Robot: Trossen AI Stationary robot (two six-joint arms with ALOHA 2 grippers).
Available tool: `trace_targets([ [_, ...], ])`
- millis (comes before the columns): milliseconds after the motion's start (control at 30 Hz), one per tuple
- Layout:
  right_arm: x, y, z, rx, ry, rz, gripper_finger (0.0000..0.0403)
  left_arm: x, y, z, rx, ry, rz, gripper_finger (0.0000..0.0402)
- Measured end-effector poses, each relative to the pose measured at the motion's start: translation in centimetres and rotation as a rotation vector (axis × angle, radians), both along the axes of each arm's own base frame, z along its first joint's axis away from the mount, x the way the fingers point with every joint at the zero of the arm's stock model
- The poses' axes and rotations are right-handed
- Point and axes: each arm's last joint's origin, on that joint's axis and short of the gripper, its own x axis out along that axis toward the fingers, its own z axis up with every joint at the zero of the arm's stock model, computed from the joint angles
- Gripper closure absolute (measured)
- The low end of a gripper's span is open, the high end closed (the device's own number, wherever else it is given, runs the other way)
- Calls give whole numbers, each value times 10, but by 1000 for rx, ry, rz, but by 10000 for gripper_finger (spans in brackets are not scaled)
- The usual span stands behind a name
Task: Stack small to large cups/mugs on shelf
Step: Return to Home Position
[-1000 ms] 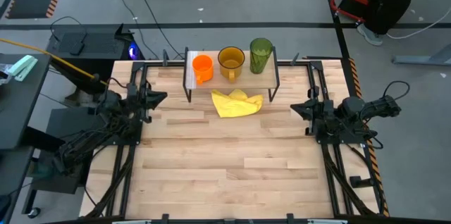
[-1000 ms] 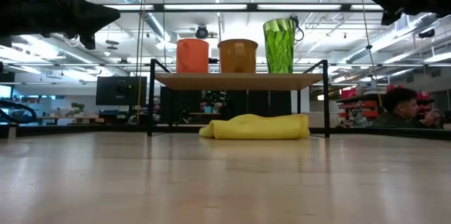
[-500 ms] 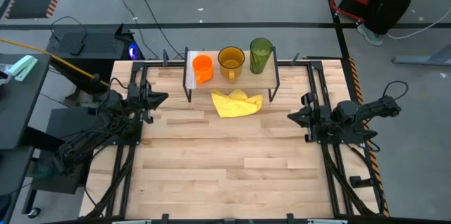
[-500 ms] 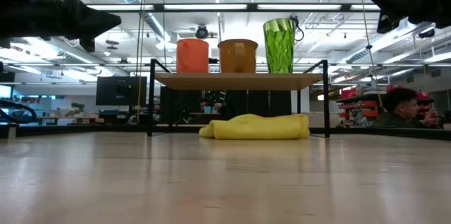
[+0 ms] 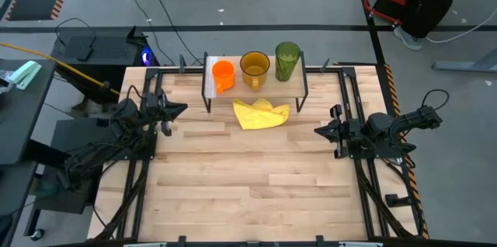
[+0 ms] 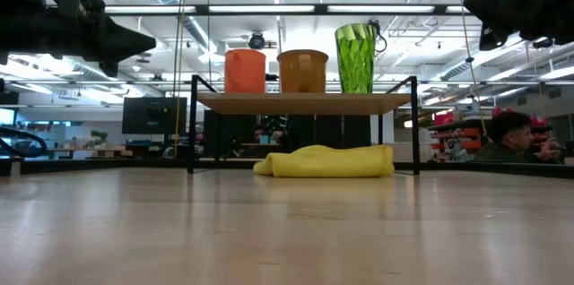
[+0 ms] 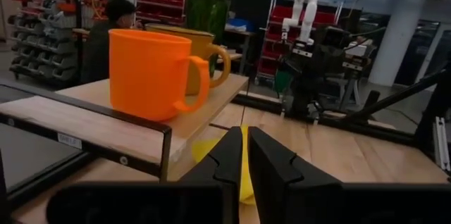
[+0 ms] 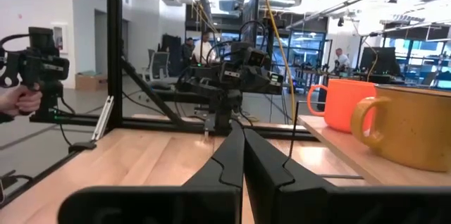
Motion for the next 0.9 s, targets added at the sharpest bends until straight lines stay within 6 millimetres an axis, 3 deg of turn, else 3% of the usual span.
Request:
trace_targets([
  [900,0,0,0,-25,5,-12,389,14,-18,-17,15,110,-4,366],
])
